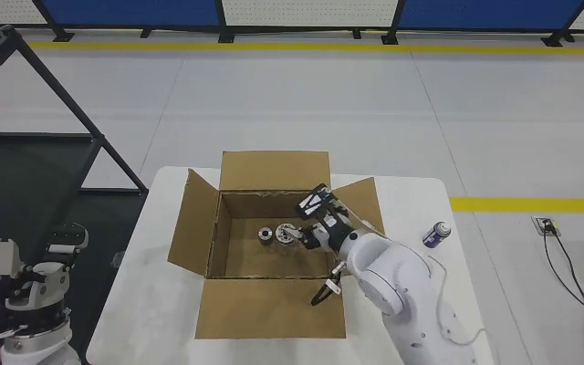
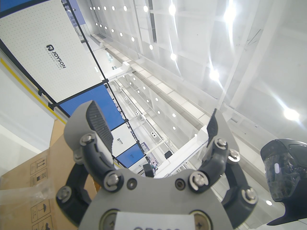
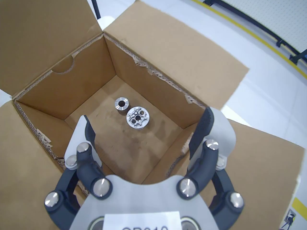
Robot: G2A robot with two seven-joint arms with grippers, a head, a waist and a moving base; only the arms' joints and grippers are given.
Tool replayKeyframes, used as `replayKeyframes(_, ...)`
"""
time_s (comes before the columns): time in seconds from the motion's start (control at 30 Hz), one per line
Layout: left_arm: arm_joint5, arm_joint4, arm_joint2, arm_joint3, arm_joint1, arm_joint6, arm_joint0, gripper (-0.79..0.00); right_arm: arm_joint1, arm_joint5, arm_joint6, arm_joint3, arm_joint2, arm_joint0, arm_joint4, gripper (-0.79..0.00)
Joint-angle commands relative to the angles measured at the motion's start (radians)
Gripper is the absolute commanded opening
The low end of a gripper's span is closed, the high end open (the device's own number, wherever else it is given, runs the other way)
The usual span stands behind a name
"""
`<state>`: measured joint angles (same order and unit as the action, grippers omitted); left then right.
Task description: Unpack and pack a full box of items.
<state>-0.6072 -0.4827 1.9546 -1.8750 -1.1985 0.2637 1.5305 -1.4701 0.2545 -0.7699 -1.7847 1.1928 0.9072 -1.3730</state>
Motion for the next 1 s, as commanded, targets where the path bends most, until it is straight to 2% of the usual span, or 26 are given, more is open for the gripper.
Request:
replayKeyframes(0.0, 0.0, 0.0, 0.0, 0.0, 0.0, 0.0, 0.0, 0.0, 0.007, -0.025, 0.026, -0.062, 0.043, 0.042, -0.032, 0.0)
replayKeyframes(0.23, 0.0, 0.0, 0.0, 0.0, 0.0, 0.0, 0.0, 0.0, 0.028, -0.171, 0.094, -0.213, 0.237, 0.18, -0.101, 0.0)
replayKeyframes(0.43, 0.0, 0.0, 0.0, 0.0, 0.0, 0.0, 0.0, 0.0, 0.038, -0.273, 0.143, -0.238, 0.411, 0.271, -0.07, 0.0)
replayKeyframes(0.67, 0.0, 0.0, 0.0, 0.0, 0.0, 0.0, 0.0, 0.0, 0.049, -0.323, 0.107, -0.104, 0.486, 0.293, -0.134, 0.0)
replayKeyframes(0.97, 0.0, 0.0, 0.0, 0.0, 0.0, 0.0, 0.0, 0.0, 0.059, -0.28, 0.117, 0.132, 0.506, 0.225, -0.098, 0.0)
